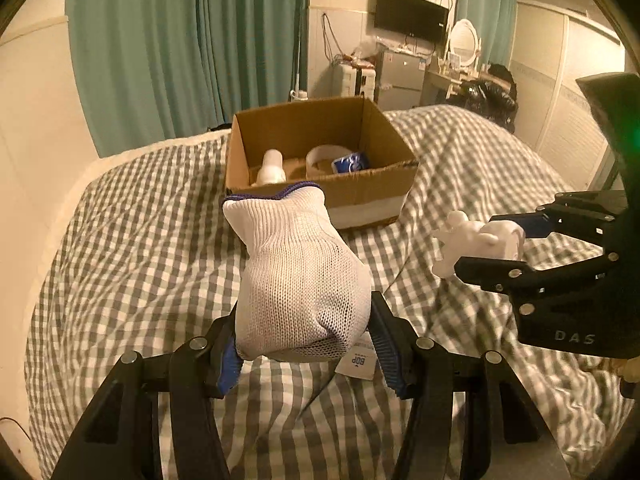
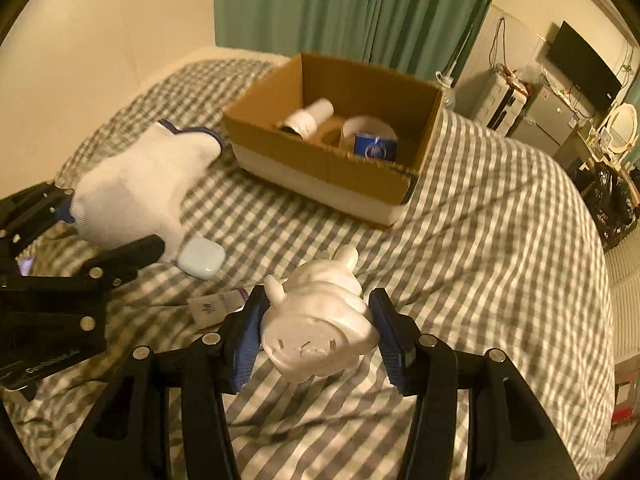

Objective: Organize objects
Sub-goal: 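Grasp the white toy figure with right gripper while left lifts the glove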

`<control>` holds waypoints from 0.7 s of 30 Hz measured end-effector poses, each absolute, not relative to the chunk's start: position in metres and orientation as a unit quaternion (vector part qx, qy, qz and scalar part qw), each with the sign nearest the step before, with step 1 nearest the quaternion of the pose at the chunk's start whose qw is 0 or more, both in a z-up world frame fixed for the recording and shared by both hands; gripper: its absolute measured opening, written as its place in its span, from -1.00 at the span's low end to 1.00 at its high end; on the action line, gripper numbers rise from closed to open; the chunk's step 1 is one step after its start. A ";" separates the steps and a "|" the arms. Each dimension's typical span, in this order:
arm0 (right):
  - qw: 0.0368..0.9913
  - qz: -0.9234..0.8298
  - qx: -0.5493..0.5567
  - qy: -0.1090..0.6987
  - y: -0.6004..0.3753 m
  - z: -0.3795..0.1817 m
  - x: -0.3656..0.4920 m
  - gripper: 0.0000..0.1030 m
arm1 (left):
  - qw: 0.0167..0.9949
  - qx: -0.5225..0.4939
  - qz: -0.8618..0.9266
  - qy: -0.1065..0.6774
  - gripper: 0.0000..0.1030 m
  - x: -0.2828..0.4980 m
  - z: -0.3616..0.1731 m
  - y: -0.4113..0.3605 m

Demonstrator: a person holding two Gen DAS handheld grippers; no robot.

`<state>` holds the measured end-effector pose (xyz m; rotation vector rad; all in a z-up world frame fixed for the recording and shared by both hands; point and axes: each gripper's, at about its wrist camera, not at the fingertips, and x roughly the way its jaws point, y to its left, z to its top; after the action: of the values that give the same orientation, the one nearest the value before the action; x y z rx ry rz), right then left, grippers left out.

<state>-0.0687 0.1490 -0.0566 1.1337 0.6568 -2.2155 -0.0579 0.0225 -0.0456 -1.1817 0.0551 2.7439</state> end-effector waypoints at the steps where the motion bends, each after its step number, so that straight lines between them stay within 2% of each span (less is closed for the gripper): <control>1: 0.282 -0.827 0.420 0.243 0.148 -0.051 -0.065 0.00 | 0.078 -0.393 0.916 0.018 0.11 -0.056 -0.041 0.022; 11: 0.297 -0.847 0.377 0.228 0.138 0.018 -0.054 0.00 | 0.111 -0.384 0.916 0.030 0.11 -0.068 0.014 0.007; 21: 0.304 -0.868 0.343 0.190 0.112 0.069 -0.108 0.00 | 0.098 -0.359 0.927 0.047 0.11 -0.141 0.053 -0.007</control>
<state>-0.1084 0.1117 0.0686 0.9096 0.5025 -2.3004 -0.1412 -0.0067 0.0528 -1.0621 0.1385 2.7440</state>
